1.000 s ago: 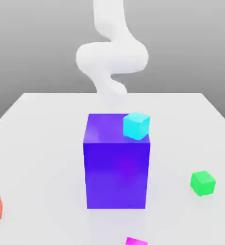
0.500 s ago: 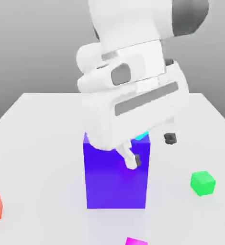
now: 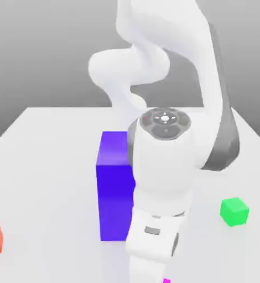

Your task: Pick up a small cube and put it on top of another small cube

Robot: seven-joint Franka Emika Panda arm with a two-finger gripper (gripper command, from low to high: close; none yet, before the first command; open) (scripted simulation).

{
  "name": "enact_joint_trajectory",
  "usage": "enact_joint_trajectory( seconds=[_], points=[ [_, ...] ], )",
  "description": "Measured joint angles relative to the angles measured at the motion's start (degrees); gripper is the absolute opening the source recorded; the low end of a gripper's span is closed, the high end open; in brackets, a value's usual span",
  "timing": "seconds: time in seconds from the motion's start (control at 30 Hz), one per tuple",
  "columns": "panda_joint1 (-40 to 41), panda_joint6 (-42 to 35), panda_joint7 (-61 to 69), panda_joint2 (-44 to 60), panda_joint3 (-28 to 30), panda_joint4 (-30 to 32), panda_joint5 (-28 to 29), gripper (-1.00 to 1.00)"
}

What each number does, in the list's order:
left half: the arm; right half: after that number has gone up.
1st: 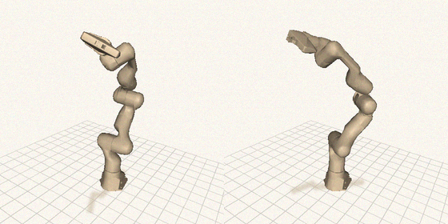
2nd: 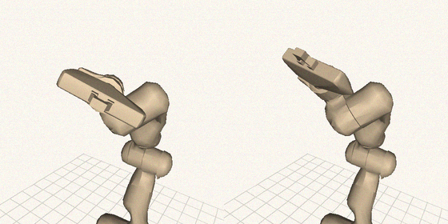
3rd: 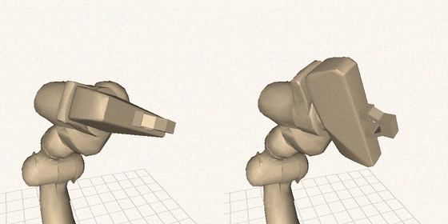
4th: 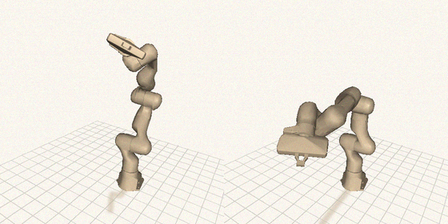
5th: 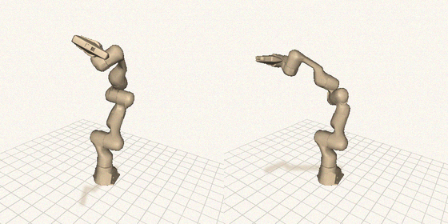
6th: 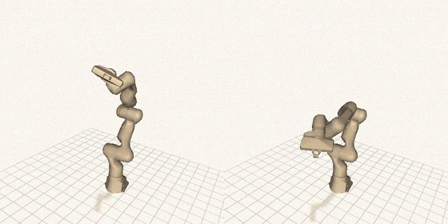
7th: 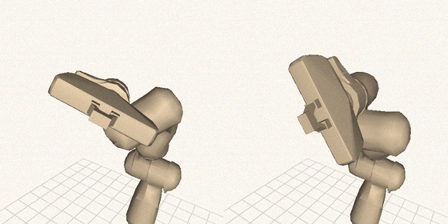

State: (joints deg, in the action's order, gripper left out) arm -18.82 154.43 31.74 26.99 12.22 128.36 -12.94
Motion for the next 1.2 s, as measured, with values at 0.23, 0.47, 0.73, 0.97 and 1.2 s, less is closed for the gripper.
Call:
enact_joint_trajectory(
  seconds=[0.23, 0.47, 0.73, 0.97, 1.2],
  points=[
    [1.22, 2.66, 1.09, 3.72, -1.50, -0.83, -1.24, -1.00],
    [-1.95, -3.45, -1.82, -5.34, 0.47, 2.43, 2.73, -1.00],
    [-12.87, -4.18, -5.91, -17.84, -6.67, 15.24, 8.38, -1.00],
    [-28.47, -0.78, -8.48, -27.15, -11.90, 25.71, 12.53, -1.00],
    [-27.83, 8.07, -7.42, -18.60, -8.85, 25.87, 11.09, 1.00]
  ],
)
